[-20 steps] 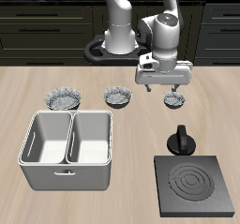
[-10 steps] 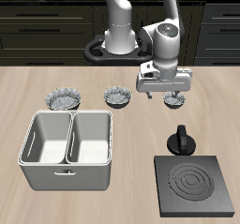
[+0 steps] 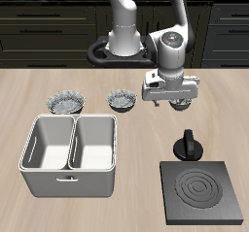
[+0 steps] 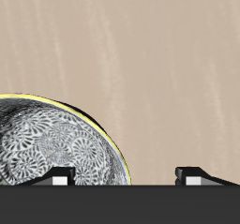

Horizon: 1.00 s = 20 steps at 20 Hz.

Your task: Place the smallest bowl inside the right compartment of the bowl drainer

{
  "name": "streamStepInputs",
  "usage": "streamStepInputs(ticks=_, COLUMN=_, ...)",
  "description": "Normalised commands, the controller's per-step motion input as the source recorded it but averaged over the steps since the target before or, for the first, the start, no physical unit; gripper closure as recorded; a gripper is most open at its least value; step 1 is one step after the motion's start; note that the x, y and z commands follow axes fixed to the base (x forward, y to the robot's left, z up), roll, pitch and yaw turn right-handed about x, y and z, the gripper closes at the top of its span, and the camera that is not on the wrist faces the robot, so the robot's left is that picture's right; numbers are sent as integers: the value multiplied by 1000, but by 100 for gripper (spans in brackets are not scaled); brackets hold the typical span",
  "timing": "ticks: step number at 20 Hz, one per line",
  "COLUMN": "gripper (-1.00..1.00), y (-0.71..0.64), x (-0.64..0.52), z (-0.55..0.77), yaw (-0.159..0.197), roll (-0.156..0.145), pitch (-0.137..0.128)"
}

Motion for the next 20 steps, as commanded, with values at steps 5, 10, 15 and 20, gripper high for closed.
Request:
streamStepInputs(ticks=5, gripper=100, y=-66, x=-35, z=34, yaw=-3, roll=18, pitch=-1)
streamStepInputs(ticks=10, gripper=100, y=-107, x=22, z=116, yaw=-10, roll=-7, pitch=-13)
streamStepInputs(ticks=15, gripper=100, y=-224, x=84, z=178, yaw=-21, roll=-27, pitch=-9)
streamStepInputs(ticks=20, gripper=100, y=-239, x=125, z=360, yaw=-5, roll=-17, pitch=-32)
